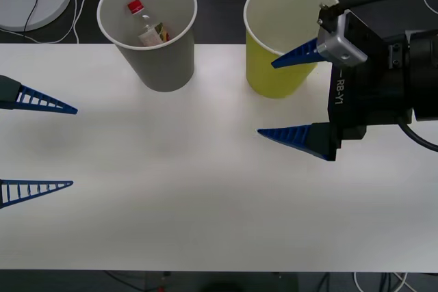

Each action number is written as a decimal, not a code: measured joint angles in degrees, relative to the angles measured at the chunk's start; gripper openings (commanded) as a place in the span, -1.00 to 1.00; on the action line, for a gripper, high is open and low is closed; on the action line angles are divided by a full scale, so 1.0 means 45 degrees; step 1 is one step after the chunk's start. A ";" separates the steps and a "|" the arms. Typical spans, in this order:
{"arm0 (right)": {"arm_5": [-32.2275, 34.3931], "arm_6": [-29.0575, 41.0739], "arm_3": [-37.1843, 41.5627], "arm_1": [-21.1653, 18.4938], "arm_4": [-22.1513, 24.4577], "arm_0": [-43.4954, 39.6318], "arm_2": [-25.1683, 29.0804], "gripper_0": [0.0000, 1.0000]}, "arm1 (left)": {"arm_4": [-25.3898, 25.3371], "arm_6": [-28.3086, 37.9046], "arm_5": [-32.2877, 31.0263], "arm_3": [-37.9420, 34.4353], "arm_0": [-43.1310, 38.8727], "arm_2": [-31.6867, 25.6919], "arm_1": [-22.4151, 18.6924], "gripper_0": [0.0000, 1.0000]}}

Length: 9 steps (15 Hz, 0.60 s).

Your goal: Put the can into the green bin and the plastic bottle into the gray bin

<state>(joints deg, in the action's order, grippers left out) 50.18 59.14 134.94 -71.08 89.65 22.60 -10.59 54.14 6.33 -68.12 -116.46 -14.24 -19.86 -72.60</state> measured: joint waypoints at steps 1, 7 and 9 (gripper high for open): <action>0.0000 -0.0384 0.0064 0.0007 -0.0005 -0.0507 0.0275 1.00 | 0.0000 0.0000 0.0000 0.0000 0.0000 0.0000 0.0000 1.00; 0.0015 -0.3318 -0.0419 0.0172 -0.1263 -0.2666 0.1448 1.00 | 0.0000 0.0000 0.0000 0.0000 0.0000 0.0000 0.0000 1.00; 0.0054 -0.4384 -0.0760 0.0217 -0.1998 -0.3212 0.1658 1.00 | 0.0000 0.0000 0.0000 0.0000 0.0000 0.0000 0.0000 1.00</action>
<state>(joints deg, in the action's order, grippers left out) 50.43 39.41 131.52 -70.10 80.65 8.15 -3.13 54.14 6.33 -68.12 -116.45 -14.24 -19.86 -72.60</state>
